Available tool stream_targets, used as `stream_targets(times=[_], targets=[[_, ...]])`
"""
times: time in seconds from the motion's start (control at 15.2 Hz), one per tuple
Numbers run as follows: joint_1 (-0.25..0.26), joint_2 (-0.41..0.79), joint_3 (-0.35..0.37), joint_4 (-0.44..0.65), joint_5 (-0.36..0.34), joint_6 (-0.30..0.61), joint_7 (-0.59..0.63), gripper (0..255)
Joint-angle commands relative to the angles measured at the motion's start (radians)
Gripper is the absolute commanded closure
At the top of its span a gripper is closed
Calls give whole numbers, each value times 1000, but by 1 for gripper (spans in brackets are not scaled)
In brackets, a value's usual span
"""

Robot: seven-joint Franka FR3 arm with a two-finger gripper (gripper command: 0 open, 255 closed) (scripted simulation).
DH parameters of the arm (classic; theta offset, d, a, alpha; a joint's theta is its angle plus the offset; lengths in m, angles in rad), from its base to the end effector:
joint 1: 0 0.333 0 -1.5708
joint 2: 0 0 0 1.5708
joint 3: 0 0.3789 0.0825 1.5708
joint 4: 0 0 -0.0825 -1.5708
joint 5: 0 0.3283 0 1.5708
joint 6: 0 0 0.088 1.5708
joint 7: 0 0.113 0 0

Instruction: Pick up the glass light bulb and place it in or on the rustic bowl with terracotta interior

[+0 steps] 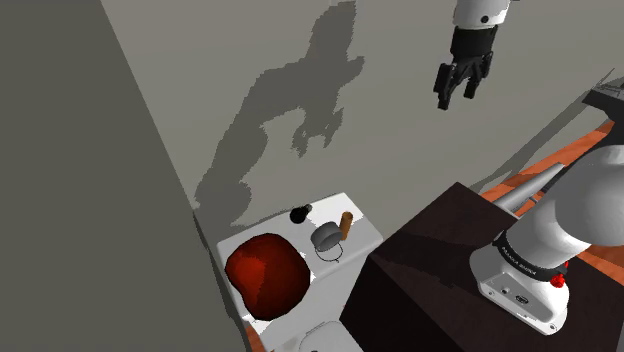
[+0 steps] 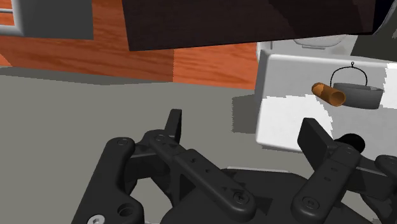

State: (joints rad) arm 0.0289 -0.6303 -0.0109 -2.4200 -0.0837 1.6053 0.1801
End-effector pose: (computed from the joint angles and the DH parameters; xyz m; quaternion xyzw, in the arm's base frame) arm 0.2478 -0.0057 0.5700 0.9923 -0.0740 -0.0877 0.0473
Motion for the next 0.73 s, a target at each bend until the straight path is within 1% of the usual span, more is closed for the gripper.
stream_targets(times=[0.0, 0.33, 0.66], targets=[[12, 52, 19, -18, 13, 69, 26, 0], [36, 196, 59, -30, 33, 220, 77, 0], [56, 364, 98, -8, 39, 359, 128, 0]])
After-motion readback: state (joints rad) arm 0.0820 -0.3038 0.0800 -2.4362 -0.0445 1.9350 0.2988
